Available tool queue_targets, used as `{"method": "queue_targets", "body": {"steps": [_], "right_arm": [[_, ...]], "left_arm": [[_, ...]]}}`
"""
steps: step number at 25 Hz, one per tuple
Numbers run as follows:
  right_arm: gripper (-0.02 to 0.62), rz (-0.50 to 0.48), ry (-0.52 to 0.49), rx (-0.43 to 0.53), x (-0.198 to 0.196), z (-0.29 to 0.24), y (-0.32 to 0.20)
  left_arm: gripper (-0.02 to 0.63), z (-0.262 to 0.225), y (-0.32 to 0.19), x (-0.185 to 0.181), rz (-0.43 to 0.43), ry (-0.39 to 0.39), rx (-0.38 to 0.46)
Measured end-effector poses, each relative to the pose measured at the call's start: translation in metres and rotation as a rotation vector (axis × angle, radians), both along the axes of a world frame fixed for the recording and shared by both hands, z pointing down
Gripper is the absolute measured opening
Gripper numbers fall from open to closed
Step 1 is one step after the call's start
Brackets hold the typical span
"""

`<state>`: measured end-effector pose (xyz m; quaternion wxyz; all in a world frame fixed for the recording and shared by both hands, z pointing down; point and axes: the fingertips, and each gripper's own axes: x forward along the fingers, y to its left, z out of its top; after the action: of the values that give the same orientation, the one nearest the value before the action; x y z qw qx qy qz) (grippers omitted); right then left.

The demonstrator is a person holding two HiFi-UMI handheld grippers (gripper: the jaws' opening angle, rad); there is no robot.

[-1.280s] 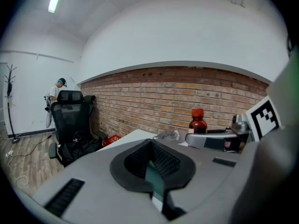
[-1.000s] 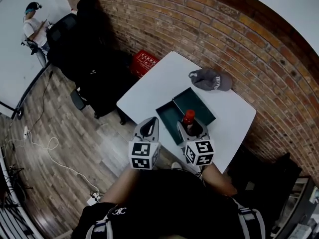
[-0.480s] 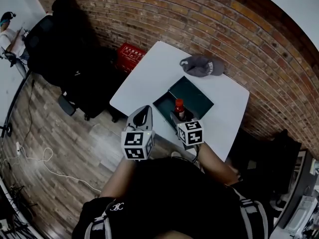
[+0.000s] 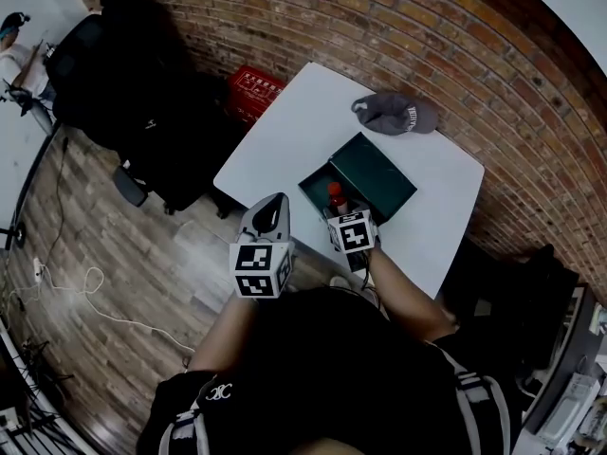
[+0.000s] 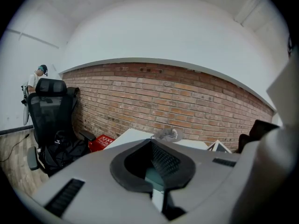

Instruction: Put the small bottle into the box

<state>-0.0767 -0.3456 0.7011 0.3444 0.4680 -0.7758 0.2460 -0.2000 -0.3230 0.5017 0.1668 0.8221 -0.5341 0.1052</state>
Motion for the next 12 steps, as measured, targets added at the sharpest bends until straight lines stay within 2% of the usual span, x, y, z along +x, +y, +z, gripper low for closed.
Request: {"method": "queue_targets", "body": {"steps": [7,12], "right_arm": [[0.216,-0.005,0.102,-0.082,0.003,0.028,0.001],[0.216,-0.015,0.215,-0.171,0.018,0.046,0.005]], "left_arm": [[0.006,-0.001,-0.005,-0.010,-0.008,-0.007,0.003],[0.006,0.001,-0.008,-0.010,-0.010,-0.003,-0.001]]}}
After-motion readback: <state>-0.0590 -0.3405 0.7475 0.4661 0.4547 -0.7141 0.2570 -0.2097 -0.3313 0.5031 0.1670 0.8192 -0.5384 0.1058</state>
